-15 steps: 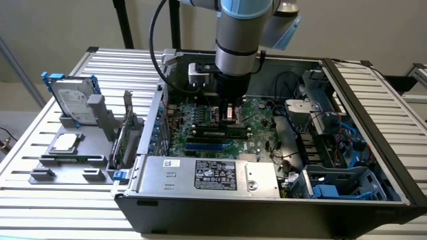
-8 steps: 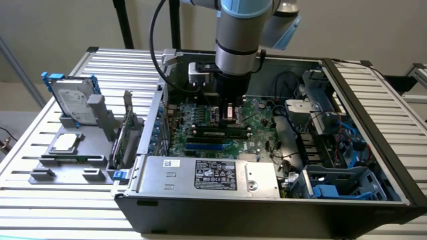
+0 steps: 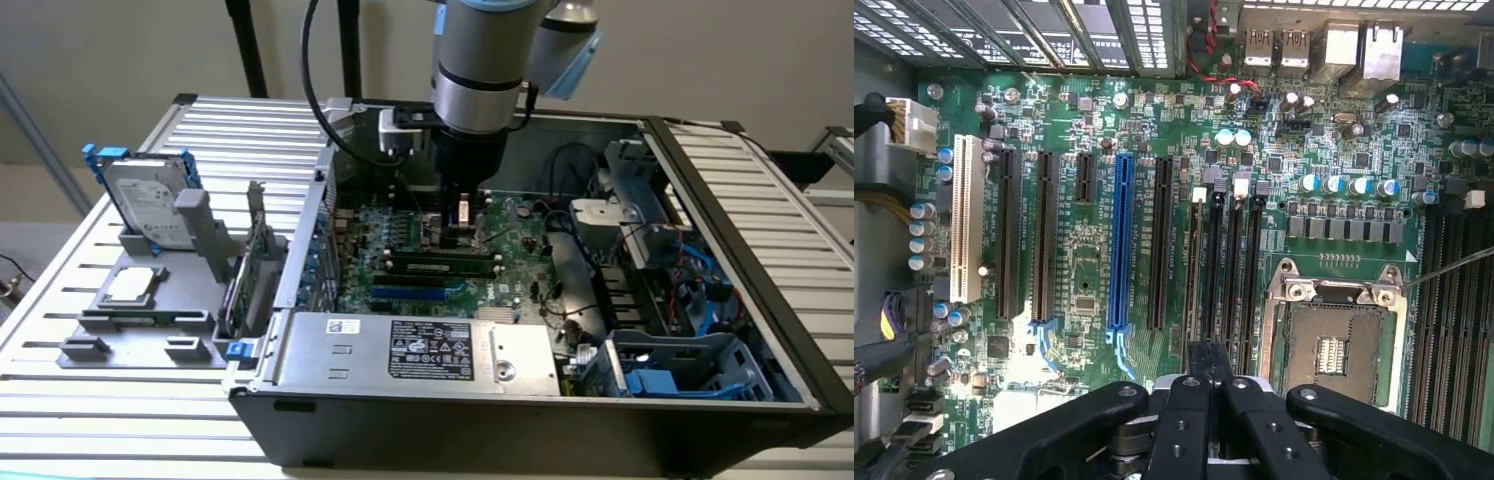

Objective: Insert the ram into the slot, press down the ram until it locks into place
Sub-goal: 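Press down the ram until it locks into place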

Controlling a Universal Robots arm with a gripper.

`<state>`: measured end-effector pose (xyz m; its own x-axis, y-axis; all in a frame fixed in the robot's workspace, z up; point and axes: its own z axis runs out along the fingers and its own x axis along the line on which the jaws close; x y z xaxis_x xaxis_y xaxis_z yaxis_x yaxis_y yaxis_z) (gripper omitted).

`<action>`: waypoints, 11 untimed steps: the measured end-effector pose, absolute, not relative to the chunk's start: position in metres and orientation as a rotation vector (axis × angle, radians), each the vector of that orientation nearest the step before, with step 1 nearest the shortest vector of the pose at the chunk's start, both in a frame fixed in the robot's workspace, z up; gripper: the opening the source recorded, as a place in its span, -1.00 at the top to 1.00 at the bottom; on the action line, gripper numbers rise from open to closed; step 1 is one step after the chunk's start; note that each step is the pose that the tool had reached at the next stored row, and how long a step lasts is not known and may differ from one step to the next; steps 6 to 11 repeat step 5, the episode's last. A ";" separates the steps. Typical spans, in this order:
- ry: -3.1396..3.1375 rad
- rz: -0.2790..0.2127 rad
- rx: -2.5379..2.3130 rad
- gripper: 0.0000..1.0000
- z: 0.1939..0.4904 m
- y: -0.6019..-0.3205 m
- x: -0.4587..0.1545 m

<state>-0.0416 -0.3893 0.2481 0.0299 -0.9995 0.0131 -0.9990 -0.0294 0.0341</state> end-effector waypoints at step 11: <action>-2.165 -0.022 2.230 0.79 0.248 -0.389 -0.042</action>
